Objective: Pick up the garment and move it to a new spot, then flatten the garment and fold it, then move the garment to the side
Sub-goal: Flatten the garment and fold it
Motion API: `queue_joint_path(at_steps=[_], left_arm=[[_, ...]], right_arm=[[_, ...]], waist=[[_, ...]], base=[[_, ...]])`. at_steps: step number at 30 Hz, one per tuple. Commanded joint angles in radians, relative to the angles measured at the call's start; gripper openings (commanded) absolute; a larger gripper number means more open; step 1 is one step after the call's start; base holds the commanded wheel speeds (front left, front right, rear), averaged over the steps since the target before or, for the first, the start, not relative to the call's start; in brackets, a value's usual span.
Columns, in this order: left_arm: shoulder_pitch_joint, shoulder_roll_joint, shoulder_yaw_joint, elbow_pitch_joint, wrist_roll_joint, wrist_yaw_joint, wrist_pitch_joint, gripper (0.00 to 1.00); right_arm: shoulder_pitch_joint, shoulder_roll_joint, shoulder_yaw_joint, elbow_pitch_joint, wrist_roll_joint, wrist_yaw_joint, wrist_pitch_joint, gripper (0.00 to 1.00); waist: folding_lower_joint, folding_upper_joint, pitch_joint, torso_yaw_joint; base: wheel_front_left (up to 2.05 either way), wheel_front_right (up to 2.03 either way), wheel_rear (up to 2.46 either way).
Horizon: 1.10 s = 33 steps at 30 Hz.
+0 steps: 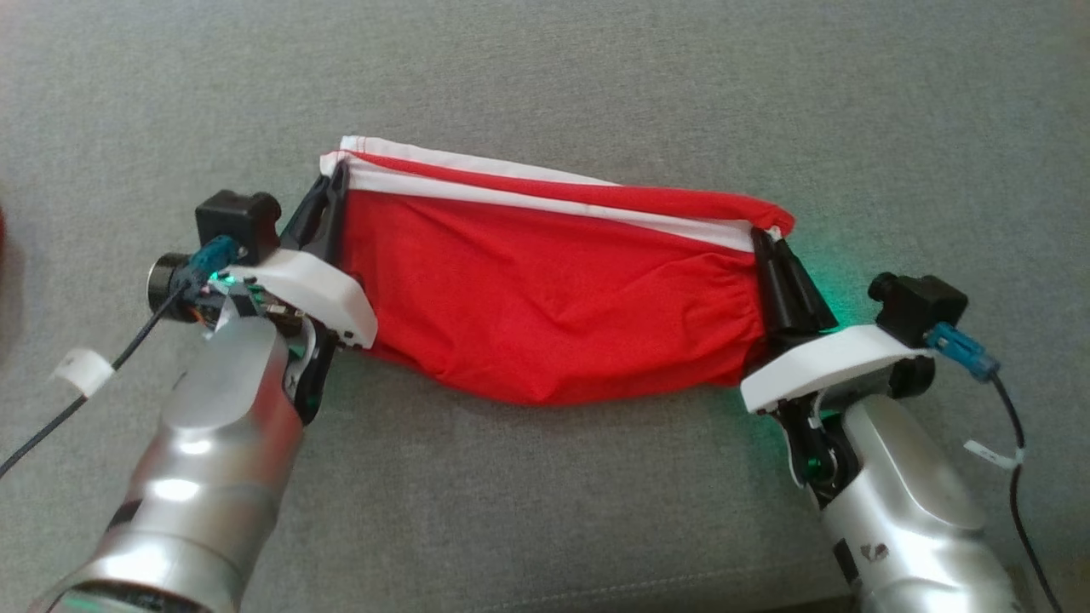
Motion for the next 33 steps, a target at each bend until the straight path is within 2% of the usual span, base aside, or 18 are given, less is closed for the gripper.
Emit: queue_joint_path(at_steps=[1, 2, 3, 8, 17, 22, 33], left_arm=[[-0.056, 0.021, 0.032, 0.012, -0.006, 0.009, -0.017, 0.39], [-0.062, 0.015, 0.031, 0.026, -0.007, 0.009, -0.022, 0.94], [-0.065, 0.01, 0.031, 0.037, -0.007, 0.009, -0.027, 1.0], [-0.057, -0.002, 0.029, 0.052, -0.009, 0.007, -0.046, 1.0], [0.059, -0.017, -0.017, 0.019, -0.015, 0.002, -0.054, 1.0], [0.124, -0.019, -0.039, 0.057, -0.052, 0.002, 0.031, 1.0], [0.162, -0.024, -0.037, 0.104, -0.131, 0.001, 0.188, 1.0]], right_arm=[[-0.026, 0.001, 0.025, -0.005, 0.014, -0.001, -0.021, 0.64], [-0.03, 0.001, 0.025, 0.004, 0.017, -0.001, -0.024, 1.0], [-0.031, 0.001, 0.026, 0.01, 0.021, -0.001, -0.026, 1.0], [-0.022, 0.001, 0.013, 0.015, 0.014, -0.001, -0.03, 1.0], [0.076, 0.001, -0.06, -0.096, -0.095, -0.001, -0.031, 1.0], [0.148, 0.001, -0.094, -0.178, -0.177, -0.001, -0.031, 1.0], [0.216, 0.001, -0.12, -0.297, -0.203, -0.001, 0.0, 1.0]], waist=[[-0.0001, 0.0, -0.003, -0.004], [-0.0001, 0.0, -0.006, -0.004], [-0.0001, 0.0, -0.012, -0.004], [-0.0001, 0.0, -0.039, 0.005], [-0.0001, 0.0, -0.139, 0.036], [-0.0001, 0.0, -0.189, 0.032], [-0.0001, 0.0, -0.183, -0.008]], base=[[0.0, 0.0, 0.0], [0.0, 0.0, 0.0], [0.0, 0.0, 0.0], [0.0, 0.0, 0.0], [0.0, 0.0, 0.0], [0.0, 0.0, 0.0], [0.0, 0.0, 0.0]])
